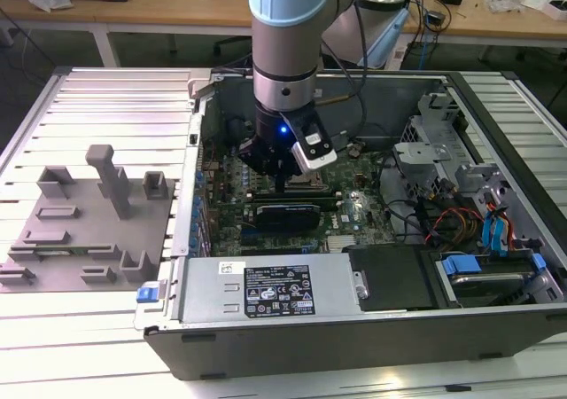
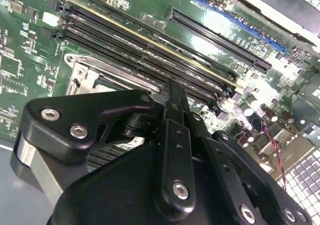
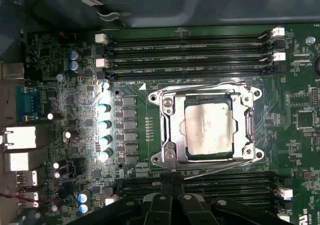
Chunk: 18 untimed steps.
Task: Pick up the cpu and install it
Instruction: 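Install the second cpu locking lever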
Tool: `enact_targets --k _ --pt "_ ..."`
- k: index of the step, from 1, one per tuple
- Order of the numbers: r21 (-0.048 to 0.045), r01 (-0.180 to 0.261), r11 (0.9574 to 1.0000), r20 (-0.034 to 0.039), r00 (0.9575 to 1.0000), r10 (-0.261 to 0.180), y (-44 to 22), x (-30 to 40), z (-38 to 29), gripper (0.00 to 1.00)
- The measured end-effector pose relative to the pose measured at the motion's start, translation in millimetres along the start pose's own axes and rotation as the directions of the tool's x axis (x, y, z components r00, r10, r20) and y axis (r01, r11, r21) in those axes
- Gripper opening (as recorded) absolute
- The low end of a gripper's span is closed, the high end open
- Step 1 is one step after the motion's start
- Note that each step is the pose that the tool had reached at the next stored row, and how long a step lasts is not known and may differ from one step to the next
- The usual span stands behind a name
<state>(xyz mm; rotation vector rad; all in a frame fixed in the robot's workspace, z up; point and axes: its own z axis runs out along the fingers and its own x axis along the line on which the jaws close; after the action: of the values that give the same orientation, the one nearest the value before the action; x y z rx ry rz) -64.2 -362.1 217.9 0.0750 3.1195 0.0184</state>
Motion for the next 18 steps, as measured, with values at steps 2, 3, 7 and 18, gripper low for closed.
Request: enact_targets --k 2,3,7,18 --pt "-0.0282 -0.001 0.9996 -0.0014 1.0000 0.001 -1.4 0.0 0.3 0.11" --pt "-0.0405 -0.001 0.9992 -0.0019 1.0000 0.001 -3.0 0.1 0.8 0.11" --pt "-0.0519 -0.001 0.9987 -0.0025 1.0000 0.001 -10.4 -0.1 2.3 0.11" --pt "-0.1317 -0.003 0.9913 -0.0066 1.0000 0.003 -18.5 4.6 7.4 0.11"
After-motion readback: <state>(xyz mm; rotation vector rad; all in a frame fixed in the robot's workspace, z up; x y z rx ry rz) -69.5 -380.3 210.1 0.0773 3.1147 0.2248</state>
